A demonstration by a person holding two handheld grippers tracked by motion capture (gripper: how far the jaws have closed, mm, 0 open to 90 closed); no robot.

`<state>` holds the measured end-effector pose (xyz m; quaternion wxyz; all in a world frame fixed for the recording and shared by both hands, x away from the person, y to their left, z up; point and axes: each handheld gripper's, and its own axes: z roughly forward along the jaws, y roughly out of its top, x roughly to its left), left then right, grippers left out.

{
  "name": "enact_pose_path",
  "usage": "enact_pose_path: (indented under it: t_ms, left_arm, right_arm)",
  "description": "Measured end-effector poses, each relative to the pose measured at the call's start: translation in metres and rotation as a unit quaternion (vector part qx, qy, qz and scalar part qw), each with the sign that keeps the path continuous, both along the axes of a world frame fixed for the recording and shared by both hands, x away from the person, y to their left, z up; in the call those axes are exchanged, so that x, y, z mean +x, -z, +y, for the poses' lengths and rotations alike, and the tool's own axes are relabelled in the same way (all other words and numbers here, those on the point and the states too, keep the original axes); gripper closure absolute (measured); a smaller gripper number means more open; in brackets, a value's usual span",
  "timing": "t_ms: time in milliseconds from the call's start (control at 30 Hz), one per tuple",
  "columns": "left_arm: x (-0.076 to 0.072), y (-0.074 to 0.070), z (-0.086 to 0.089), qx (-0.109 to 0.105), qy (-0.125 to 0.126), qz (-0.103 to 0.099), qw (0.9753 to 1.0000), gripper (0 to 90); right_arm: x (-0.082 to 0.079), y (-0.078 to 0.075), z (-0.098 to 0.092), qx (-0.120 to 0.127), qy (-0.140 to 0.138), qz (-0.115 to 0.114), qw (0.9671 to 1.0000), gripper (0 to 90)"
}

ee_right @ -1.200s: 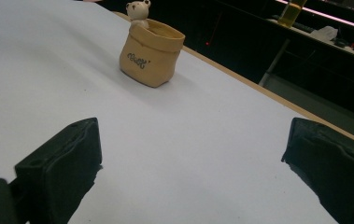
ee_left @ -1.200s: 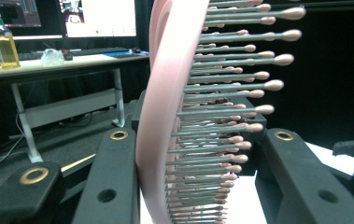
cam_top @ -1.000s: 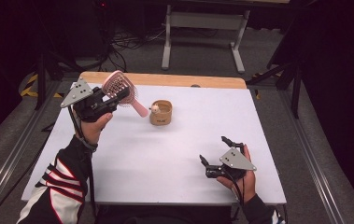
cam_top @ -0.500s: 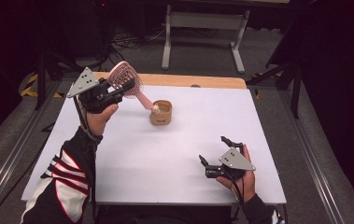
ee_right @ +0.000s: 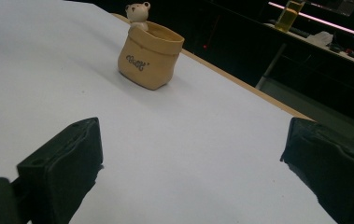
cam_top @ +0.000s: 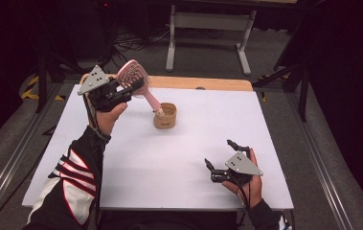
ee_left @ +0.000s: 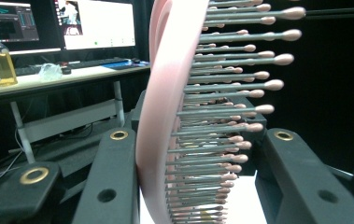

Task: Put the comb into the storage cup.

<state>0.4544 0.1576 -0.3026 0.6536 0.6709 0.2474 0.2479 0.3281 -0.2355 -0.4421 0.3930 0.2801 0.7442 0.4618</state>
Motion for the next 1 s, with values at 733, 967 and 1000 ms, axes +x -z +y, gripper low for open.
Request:
enact_pose_path:
  t_ms: [733,967,1000]
  left_arm:
    - [0.021,0.002,-0.027,0.006,0.006,0.011,0.9999,63.2]
    - [0.026,0.0,-0.033,0.007,0.009,0.013,0.9998,63.2]
    - [0.028,0.0,-0.036,0.005,0.008,0.014,0.9999,63.2]
  right_arm:
    - [0.0,0.0,0.0,-0.003,-0.006,0.002,1.0,5.5]
    - [0.0,0.001,0.001,-0.004,-0.009,0.004,0.9999,5.5]
    - [0.0,0.001,0.001,-0.005,-0.009,0.004,0.9999,5.5]
